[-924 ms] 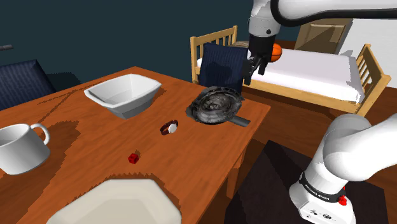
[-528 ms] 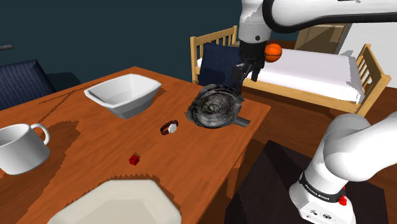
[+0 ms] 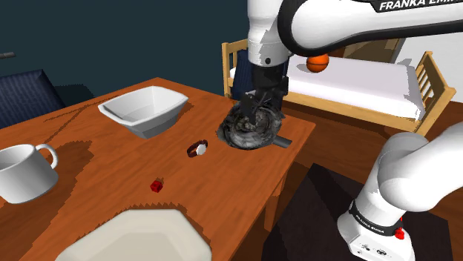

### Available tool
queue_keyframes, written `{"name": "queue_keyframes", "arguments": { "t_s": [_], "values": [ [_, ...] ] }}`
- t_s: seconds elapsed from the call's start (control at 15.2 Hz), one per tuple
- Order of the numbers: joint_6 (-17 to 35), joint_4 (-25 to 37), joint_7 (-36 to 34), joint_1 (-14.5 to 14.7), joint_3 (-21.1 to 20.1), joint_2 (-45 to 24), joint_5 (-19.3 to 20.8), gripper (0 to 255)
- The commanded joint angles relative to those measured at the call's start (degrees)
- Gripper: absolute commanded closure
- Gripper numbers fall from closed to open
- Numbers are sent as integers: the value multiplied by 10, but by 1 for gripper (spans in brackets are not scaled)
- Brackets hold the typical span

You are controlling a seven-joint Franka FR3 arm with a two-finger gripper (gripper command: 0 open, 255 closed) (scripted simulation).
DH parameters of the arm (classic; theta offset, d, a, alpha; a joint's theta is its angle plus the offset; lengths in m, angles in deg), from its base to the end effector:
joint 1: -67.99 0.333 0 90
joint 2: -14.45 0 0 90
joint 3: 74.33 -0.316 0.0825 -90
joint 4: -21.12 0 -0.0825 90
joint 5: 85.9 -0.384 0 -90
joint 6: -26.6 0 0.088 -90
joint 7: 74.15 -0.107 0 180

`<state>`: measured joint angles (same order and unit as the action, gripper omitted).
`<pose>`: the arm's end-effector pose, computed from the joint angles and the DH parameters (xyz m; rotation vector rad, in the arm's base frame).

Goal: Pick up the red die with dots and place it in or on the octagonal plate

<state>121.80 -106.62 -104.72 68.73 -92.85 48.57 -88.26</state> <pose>0.3480 0.1524 0.5806 2.9908 -0.3811 0.0876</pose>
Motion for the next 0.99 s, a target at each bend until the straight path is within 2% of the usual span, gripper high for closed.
{"name": "queue_keyframes", "arguments": {
  "t_s": [0.0, 0.26, 0.53, 0.92],
  "values": [
    [7, 17, -41, 1, -28, -25, -9, 0],
    [20, 62, -117, -1, -81, -86, -15, 0],
    [31, 119, -199, -6, -135, -160, -3, 0],
    [32, 232, -336, -2, -210, -301, 58, 0]
  ]
}}
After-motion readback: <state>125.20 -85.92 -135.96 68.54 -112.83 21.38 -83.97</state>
